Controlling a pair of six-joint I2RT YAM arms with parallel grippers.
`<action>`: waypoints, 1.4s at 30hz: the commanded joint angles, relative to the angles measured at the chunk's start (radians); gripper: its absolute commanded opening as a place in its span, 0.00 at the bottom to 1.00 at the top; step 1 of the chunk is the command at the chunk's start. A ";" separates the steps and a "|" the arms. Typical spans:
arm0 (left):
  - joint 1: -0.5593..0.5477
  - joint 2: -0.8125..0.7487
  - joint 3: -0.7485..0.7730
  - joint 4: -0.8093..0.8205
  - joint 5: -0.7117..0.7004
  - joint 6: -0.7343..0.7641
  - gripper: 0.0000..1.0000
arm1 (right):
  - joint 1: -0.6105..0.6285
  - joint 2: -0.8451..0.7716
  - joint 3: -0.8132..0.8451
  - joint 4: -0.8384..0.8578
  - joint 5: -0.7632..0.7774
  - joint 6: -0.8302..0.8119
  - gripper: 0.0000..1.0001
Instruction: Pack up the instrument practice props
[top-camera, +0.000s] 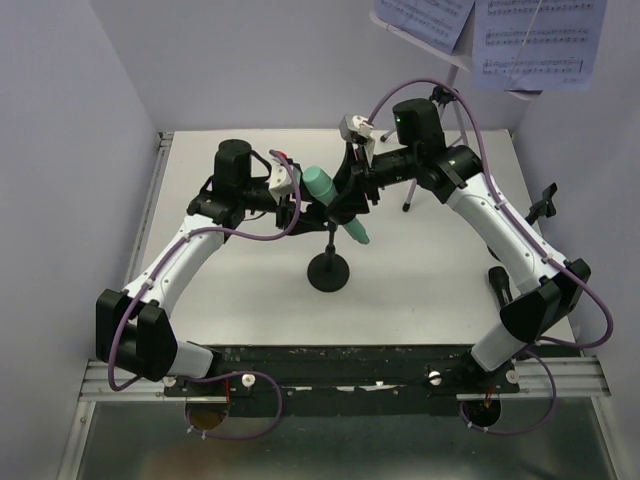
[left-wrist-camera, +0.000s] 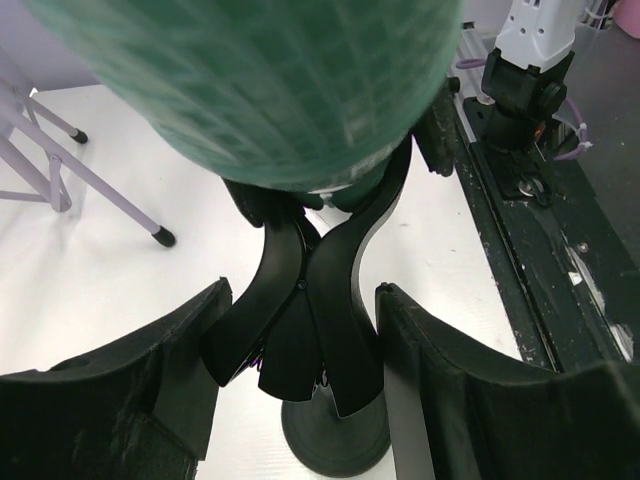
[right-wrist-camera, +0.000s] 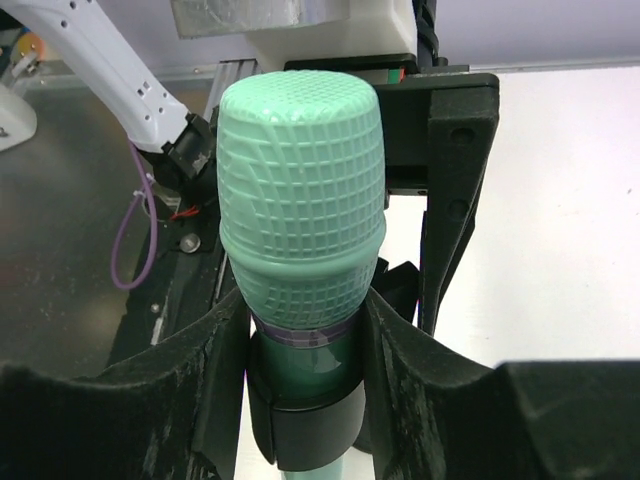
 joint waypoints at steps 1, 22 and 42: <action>-0.012 0.004 -0.047 0.069 0.023 -0.032 0.00 | 0.024 0.025 0.057 0.033 0.093 0.146 0.52; -0.014 -0.042 -0.161 0.261 0.020 -0.120 0.76 | 0.095 0.001 0.075 0.009 0.199 0.053 0.02; -0.023 0.007 -0.190 0.461 0.048 -0.324 0.00 | 0.052 -0.010 0.093 -0.037 0.175 0.020 0.00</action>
